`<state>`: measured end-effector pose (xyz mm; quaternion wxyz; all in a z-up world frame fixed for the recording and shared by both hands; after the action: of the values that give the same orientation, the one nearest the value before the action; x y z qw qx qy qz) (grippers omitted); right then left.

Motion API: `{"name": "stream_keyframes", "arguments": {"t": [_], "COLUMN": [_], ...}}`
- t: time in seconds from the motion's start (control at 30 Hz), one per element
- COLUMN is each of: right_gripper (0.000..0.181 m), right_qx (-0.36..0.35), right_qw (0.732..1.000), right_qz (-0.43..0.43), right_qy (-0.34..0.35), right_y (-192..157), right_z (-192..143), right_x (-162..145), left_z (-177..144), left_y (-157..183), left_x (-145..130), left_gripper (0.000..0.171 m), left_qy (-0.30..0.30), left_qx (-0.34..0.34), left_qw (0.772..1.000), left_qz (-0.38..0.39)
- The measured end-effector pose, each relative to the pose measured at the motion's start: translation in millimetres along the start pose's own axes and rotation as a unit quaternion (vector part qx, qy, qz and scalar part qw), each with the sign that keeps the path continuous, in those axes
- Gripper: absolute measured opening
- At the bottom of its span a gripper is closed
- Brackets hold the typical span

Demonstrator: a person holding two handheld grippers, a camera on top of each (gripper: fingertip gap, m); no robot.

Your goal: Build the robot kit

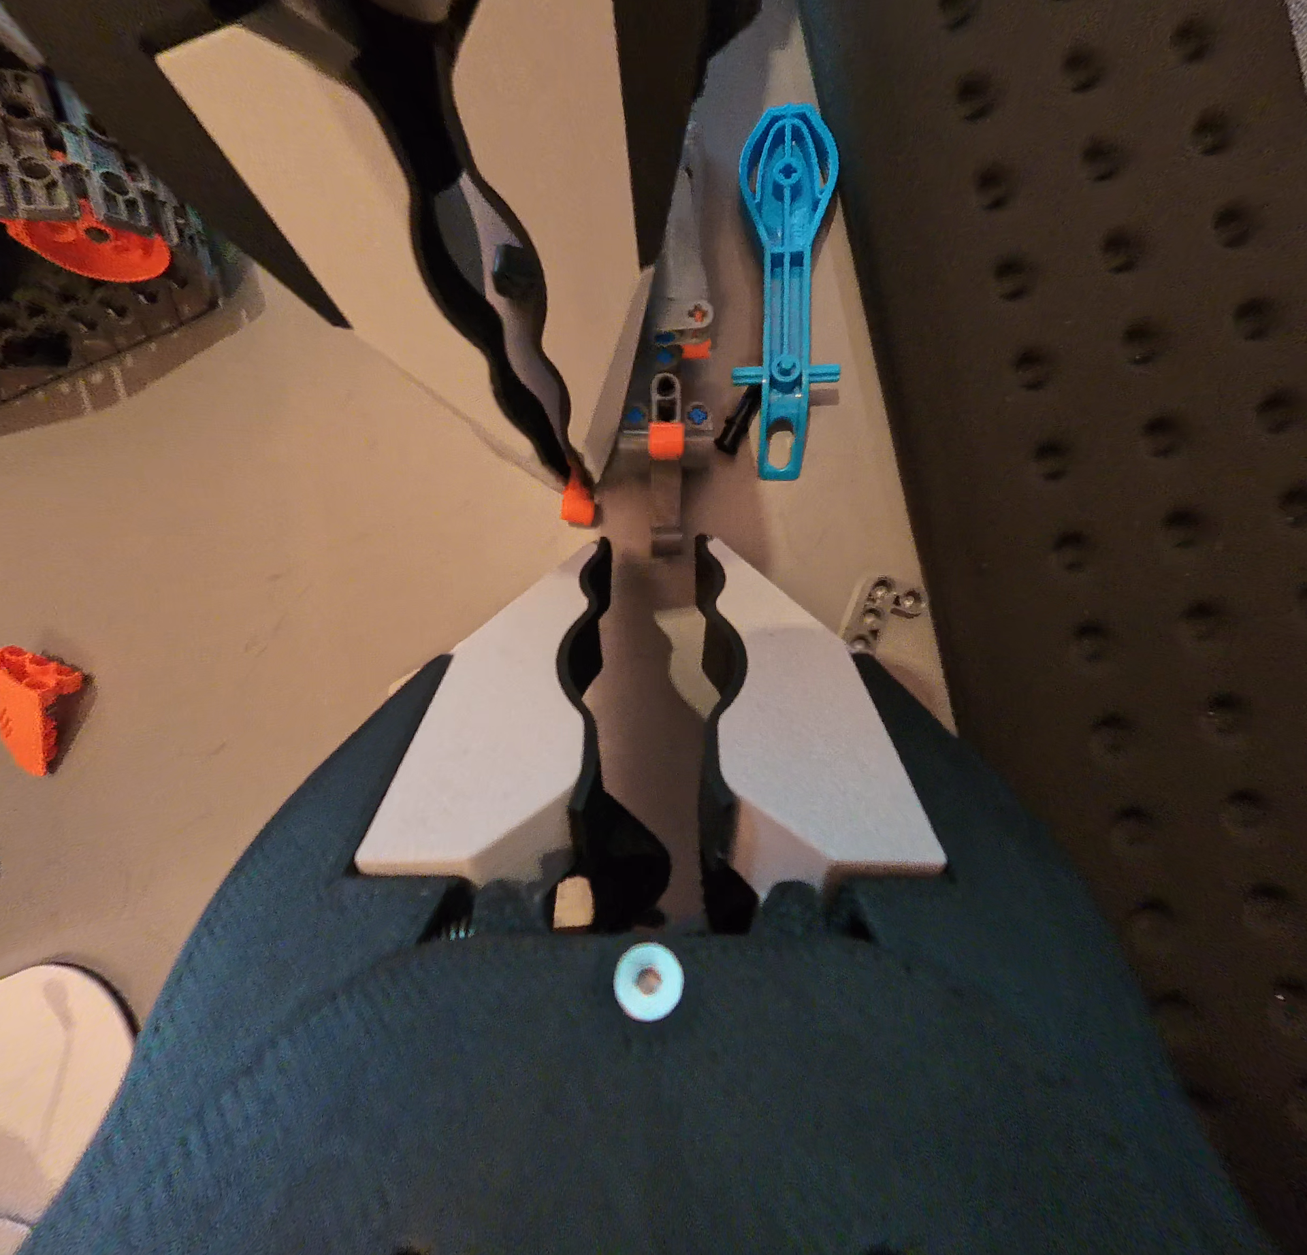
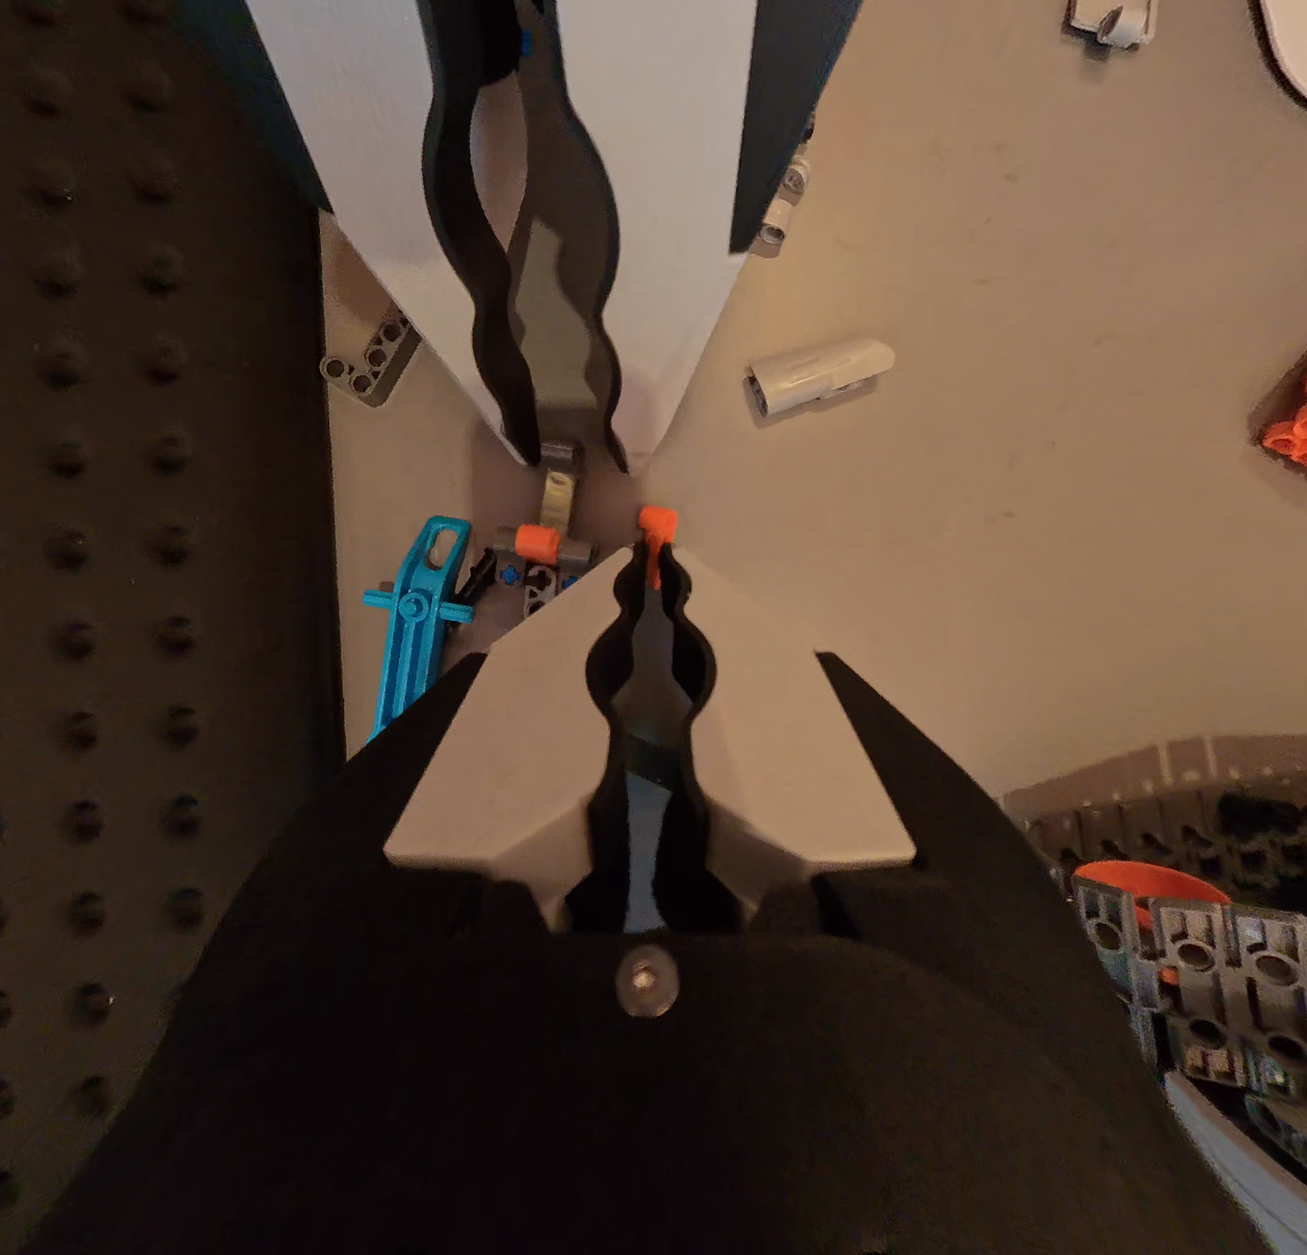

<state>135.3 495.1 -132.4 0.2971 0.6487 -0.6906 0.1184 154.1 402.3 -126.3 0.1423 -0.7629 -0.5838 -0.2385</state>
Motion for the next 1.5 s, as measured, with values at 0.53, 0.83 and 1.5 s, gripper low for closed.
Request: {"name": "stream_keyframes", "arguments": {"t": [0.53,0.83,1.5], "right_gripper": [0.0,0.0,0.012], "right_qx": [0.107,0.175,0.038], "right_qw": [0.976,0.958,0.979], "right_qz": [0.118,0.137,0.068], "right_qy": [0.15,0.179,0.188], "right_y": [13.3,10.6,8.8], "right_z": [-37.2,-46.7,-57.1], "right_x": [4.3,5.4,9.4], "left_z": [-27.9,-20.5,-21.0], "left_y": [4.2,11.4,3.7], "left_x": [20.2,25.1,27.5], "left_gripper": [0.024,0.003,0.006], "left_qy": [0.031,0.019,0.05], "left_qx": [0.233,0.294,0.272], "left_qw": [0.945,0.901,0.943], "left_qz": [0.228,0.319,0.186]}}
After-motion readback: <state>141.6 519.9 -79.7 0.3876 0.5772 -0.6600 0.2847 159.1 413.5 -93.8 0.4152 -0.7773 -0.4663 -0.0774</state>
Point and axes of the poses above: each gripper's, where its closed fingertips meet, z out along the fingers, x out of its top, y = z × x across the jaws, the point moved 7 cm from there along -z, back along the fingers, and after that the axes turned 13 degrees about -x, right-handed, at the moved point
